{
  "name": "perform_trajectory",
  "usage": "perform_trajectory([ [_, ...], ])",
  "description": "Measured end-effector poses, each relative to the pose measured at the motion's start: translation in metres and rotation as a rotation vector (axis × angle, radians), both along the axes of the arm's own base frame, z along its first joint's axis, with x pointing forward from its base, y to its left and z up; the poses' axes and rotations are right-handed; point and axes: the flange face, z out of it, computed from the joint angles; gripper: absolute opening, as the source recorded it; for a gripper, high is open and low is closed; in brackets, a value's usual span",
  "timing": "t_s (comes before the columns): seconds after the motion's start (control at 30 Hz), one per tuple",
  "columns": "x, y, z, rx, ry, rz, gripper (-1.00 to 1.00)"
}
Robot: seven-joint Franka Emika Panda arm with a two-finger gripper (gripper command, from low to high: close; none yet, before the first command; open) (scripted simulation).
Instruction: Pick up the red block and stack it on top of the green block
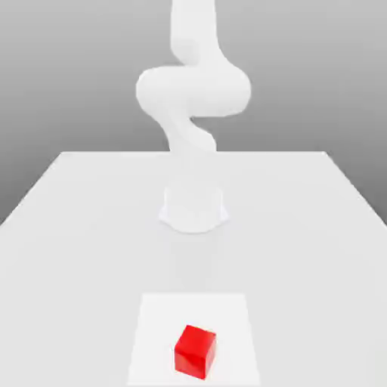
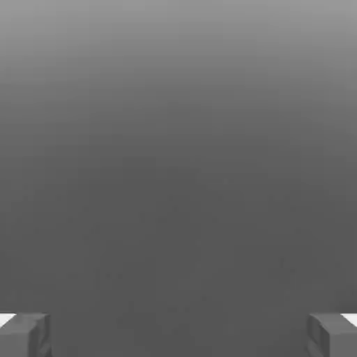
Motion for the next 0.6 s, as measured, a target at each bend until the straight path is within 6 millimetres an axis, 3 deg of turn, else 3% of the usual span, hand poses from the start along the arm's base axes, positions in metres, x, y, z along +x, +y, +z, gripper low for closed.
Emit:
perform_trajectory([
  [0.13, 0.048, 0.001, -0.072, 0.030, 0.124, -0.049, 0.00],
  [0.3, 0.087, 0.001, -0.166, 0.062, 0.272, -0.111, 0.00],
  [0.43, 0.103, 0.001, -0.245, 0.084, 0.390, -0.163, 0.00],
  [0.6, 0.105, 0.001, -0.345, 0.107, 0.538, -0.232, 0.00],
])
